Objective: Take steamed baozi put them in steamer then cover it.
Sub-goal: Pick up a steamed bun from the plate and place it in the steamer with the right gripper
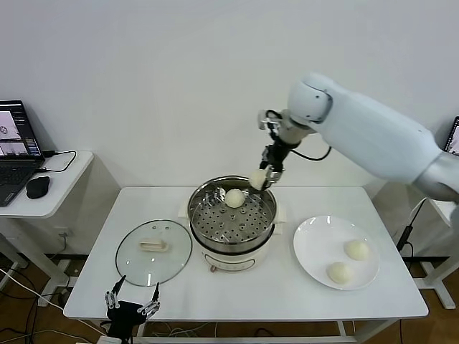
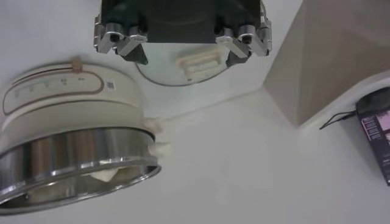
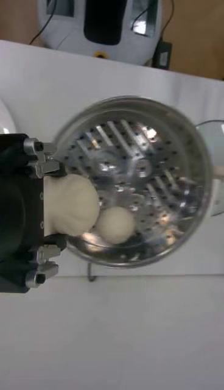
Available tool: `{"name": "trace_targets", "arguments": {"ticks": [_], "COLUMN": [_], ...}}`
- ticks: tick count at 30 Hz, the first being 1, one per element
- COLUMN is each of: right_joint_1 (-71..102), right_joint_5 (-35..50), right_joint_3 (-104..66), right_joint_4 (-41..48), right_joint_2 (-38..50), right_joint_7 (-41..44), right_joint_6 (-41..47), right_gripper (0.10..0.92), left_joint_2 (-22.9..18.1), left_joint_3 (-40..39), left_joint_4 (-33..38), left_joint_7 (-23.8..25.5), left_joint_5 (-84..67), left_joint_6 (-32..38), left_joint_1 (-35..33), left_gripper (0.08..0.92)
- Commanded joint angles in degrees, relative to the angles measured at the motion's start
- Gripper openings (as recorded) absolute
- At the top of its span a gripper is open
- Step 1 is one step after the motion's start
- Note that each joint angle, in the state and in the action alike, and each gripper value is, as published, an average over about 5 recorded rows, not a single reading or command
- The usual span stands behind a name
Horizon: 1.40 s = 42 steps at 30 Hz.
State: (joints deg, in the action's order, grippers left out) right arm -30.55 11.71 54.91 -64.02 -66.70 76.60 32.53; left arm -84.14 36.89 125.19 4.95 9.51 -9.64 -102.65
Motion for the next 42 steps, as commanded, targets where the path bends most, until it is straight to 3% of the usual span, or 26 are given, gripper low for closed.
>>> {"name": "trace_targets", "arguments": {"ticks": [1,16,42], "right_joint_1": [-0.49,7.35,14.32], "right_joint_5": [1.73,-3.98,-10.81], "right_joint_3": [1.88,0.92,-3.22], "right_joint_4": [4.99,16.55,21.15], "right_joint_2": [-8.32,-18.64,-21.27], "right_joint_7": [0.21,-0.39,-2.31], "right_joint_6": [1.24,-0.35,-2.06], "right_gripper": [0.569,0.568,0.585], "left_joint_2": [-0.07,-0.11,-0.16], "left_joint_3": [-0.02,-0.02,-0.31], "left_joint_4": [0.44,-0.86,-2.84], "left_joint_7": [0.01,0.37,0.71], "left_joint_5": [-0.21,-1.53,-2.0], "left_joint_6": [-0.04,-0.1,-0.16], "left_joint_1": [-0.05,1.59,3.21], "left_gripper": [0.823,0.823,0.823]}}
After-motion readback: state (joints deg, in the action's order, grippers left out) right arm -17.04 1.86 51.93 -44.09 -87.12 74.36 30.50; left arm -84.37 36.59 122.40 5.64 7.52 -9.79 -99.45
